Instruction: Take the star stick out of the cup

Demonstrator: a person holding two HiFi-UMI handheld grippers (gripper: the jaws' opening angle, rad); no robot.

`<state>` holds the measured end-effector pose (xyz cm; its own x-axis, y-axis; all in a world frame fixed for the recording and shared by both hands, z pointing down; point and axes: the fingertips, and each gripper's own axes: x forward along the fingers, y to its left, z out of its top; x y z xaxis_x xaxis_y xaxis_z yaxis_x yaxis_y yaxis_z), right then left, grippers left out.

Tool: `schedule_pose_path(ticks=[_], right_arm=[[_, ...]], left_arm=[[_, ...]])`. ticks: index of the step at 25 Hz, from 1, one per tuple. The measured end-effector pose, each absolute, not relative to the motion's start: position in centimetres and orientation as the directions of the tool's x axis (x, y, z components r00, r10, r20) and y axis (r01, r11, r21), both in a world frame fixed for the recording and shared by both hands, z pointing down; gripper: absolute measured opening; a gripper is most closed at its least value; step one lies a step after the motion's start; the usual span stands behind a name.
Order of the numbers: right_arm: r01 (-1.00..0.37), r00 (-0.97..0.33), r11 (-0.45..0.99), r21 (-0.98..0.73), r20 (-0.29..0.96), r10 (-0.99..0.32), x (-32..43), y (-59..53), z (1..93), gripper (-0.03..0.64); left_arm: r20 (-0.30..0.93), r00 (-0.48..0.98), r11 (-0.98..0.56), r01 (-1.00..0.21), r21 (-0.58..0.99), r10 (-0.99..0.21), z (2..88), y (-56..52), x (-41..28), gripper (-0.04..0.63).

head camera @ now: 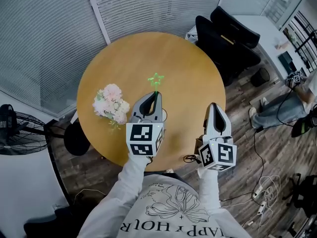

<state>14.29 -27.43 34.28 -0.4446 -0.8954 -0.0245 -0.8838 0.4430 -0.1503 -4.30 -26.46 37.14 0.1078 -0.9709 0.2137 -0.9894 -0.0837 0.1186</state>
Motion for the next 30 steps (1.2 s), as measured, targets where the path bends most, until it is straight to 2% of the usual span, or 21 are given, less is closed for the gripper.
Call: schedule_pose_path(ticks=[30], right_arm=[[-0.877,-0.454,0.461,-0.132,-0.083,-0.887,14.2,-26.2,31.7,0.009]], left_arm=[[0.121,0.085,-0.073,-0.992,0.104,-0.989,33.0,-23.7,-4.3,0.011]])
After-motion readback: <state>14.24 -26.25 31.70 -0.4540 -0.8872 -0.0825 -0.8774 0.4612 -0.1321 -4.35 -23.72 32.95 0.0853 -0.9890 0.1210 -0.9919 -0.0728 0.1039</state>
